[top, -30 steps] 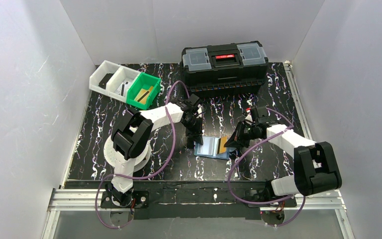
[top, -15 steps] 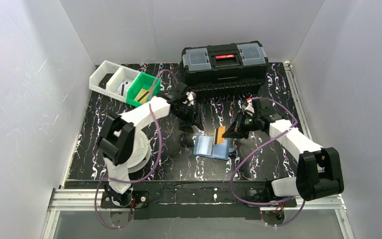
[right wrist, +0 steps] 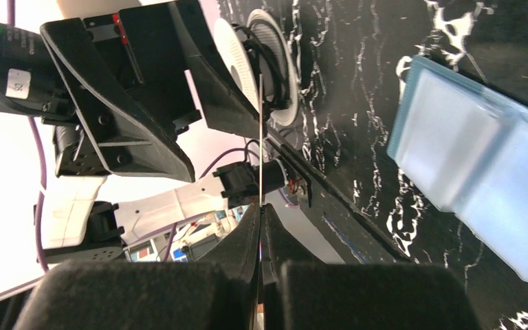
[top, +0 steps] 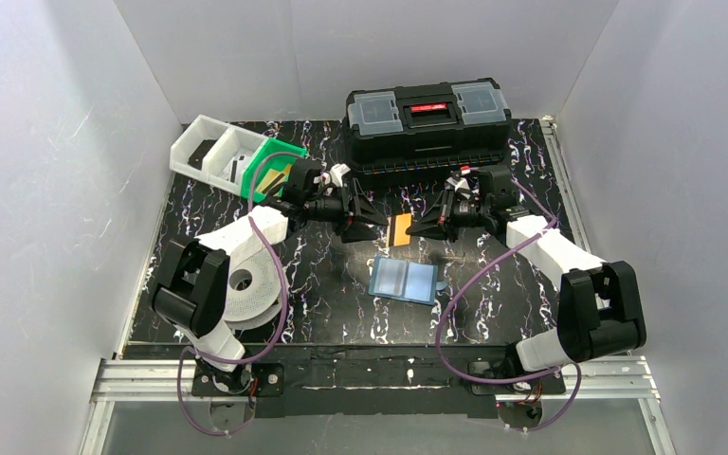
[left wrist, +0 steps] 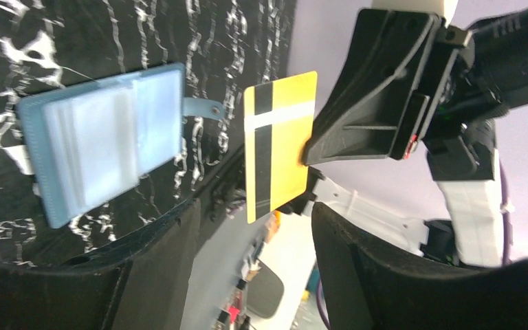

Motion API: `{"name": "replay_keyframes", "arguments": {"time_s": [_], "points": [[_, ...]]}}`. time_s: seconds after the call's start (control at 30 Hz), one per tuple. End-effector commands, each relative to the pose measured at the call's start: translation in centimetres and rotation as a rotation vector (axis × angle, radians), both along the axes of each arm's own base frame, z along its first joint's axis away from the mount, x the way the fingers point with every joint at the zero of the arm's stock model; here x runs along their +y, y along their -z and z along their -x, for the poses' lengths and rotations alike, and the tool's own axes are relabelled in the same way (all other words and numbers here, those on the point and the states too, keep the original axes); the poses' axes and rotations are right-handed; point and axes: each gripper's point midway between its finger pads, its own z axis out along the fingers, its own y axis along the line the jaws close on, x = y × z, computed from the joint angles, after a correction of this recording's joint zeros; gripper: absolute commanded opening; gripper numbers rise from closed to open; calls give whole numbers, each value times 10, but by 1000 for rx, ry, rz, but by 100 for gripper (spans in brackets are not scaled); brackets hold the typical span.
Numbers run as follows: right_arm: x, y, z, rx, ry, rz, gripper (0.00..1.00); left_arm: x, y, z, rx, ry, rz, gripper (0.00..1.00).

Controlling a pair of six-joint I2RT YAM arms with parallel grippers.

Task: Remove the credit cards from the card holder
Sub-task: Place the credit card in the storage box.

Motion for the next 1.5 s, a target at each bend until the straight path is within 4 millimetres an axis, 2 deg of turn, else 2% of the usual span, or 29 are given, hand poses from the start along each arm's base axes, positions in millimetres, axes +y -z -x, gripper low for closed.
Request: {"name": "replay_keyframes", "arguments": {"time_s": [0.0,0.1,0.27,0.43,0.67,0.8,0.93,1.3,1.47], "points": [[17,-35,-5,-55,-53,-106,1,-8,-37,0,-29,46,160,57],[21,-34,-3,-42,-61,-106,1,-10,-41,-1,-27,50,194,53],[25,-38,-5,-62,-67,-124,1,-11,-38,0,-9,55,198,47],[26,-40,-5,-65,-62,-128,1,-9,-32,0,-1,44,177,46],[21,-35,-1,-63,-43,-74,1,7,-35,-6,-45,0,115,47],[21,-40,0,-74,-42,-76,1,20,-27,-11,-54,-23,51,47],[23,-47,-1,-84,-47,-100,1,19,-25,-9,-37,-5,72,46],[45,-55,0,-87,-90,-154,1,10,-38,-7,-1,30,201,46],[47,-54,-1,-86,-97,-157,1,9,-40,-6,6,31,219,40]]}}
